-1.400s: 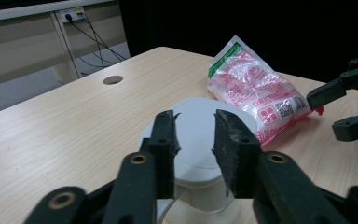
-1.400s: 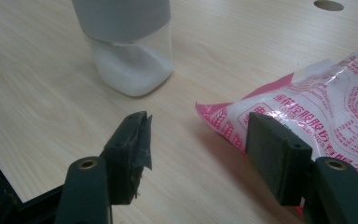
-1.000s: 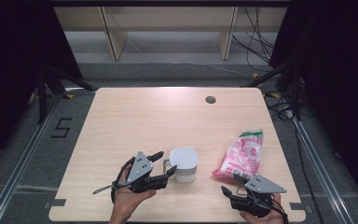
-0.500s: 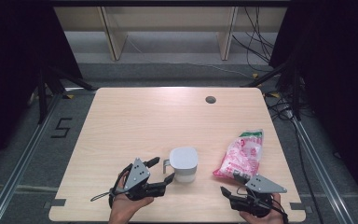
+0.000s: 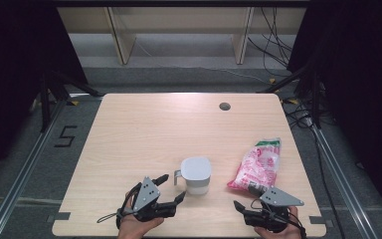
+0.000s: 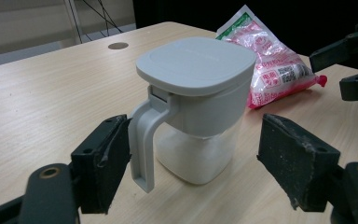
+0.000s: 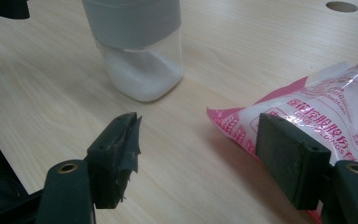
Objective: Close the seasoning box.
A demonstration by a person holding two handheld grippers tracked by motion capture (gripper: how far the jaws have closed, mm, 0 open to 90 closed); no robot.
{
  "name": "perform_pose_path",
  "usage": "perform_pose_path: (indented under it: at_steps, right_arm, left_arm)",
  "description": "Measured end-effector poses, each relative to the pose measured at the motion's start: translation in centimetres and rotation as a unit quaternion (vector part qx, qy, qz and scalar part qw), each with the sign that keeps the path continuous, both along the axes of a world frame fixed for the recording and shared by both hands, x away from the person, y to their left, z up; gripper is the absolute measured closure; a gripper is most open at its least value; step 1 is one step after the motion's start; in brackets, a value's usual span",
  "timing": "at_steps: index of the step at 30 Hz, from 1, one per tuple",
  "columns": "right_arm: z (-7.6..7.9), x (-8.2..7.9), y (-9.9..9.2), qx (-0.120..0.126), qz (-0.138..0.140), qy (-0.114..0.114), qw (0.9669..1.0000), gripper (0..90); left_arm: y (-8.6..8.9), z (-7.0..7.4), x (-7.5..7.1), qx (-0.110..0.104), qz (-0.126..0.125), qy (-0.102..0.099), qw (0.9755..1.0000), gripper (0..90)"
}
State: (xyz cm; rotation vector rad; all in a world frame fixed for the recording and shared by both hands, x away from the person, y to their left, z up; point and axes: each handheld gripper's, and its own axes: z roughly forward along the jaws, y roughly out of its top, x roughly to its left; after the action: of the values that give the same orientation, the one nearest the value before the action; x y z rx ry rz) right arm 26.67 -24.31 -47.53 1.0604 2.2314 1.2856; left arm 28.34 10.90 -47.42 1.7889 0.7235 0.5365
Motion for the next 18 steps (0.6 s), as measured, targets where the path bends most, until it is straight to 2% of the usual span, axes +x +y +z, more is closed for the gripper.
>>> perform_pose_path:
  at_steps: [1, 2, 3, 5, 6, 7, 8, 10, 11, 12, 13, 14, 16, 18]
  right_arm:
    - [0.0, 0.1, 0.0, -0.003, 0.005, -0.002, 1.0000, 31.0]
    - [0.0, -0.2, 0.1, 0.001, -0.006, 0.009, 0.9999, 31.0]
    - [-0.1, -0.2, 0.1, -0.001, -0.005, 0.006, 1.0000, 31.0]
    - [-0.1, -0.2, 0.2, 0.002, -0.007, 0.009, 0.9999, 30.9]
    - [-0.1, 0.0, 0.0, -0.002, 0.001, 0.002, 1.0000, 31.0]
    - [-0.1, 0.0, 0.0, -0.004, 0.000, 0.001, 1.0000, 30.9]
    - [-0.2, 0.0, 0.0, -0.004, 0.001, -0.009, 1.0000, 30.8]
    - [-0.2, -0.2, 0.1, 0.000, -0.006, 0.011, 0.9999, 30.6]
    - [-0.2, 0.0, 0.0, -0.007, 0.004, 0.005, 1.0000, 30.5]
    - [-0.2, 0.0, 0.0, -0.009, 0.001, -0.003, 1.0000, 30.5]
    - [-0.2, -0.1, 0.0, -0.008, 0.003, 0.005, 0.9999, 30.5]
    - [-0.2, -0.1, 0.0, -0.011, 0.004, 0.005, 0.9999, 30.4]
    - [-0.3, -0.1, 0.1, -0.006, -0.002, 0.003, 1.0000, 30.3]
    - [-0.4, 0.0, 0.1, -0.005, 0.008, 0.006, 0.9999, 30.1]
  left_arm:
    - [-0.1, -0.1, -0.1, -0.004, -0.002, 0.002, 1.0000, 23.9]
    - [-0.1, -0.2, -0.2, -0.002, -0.001, 0.003, 1.0000, 23.7]
    - [-0.2, -0.4, -0.3, -0.007, -0.002, 0.004, 1.0000, 23.5]
    - [0.0, -0.4, -0.3, 0.002, -0.009, -0.005, 0.9999, 23.0]
    - [-0.1, -0.6, -0.5, -0.003, -0.004, 0.003, 1.0000, 22.6]
    - [-0.2, -0.6, -0.6, -0.003, -0.003, 0.004, 1.0000, 22.1]
    - [-0.2, -0.7, -0.7, -0.001, -0.004, 0.006, 1.0000, 21.8]
    - [-0.1, -0.8, -0.8, 0.014, -0.008, 0.002, 0.9999, 21.3]
    - [-0.2, -1.0, -0.9, 0.007, -0.006, 0.007, 0.9999, 21.1]
    - [-0.2, -1.2, -1.0, 0.000, -0.006, 0.008, 0.9999, 20.7]
    - [-0.1, -1.2, -1.0, 0.014, -0.005, 0.010, 0.9998, 20.5]
    - [-0.1, -1.3, -1.1, 0.006, -0.005, 0.013, 0.9999, 20.3]
    - [0.1, -1.4, -1.3, 0.012, -0.001, 0.012, 0.9999, 19.5]
    - [0.1, -1.4, -1.2, 0.004, -0.003, 0.011, 0.9999, 19.5]
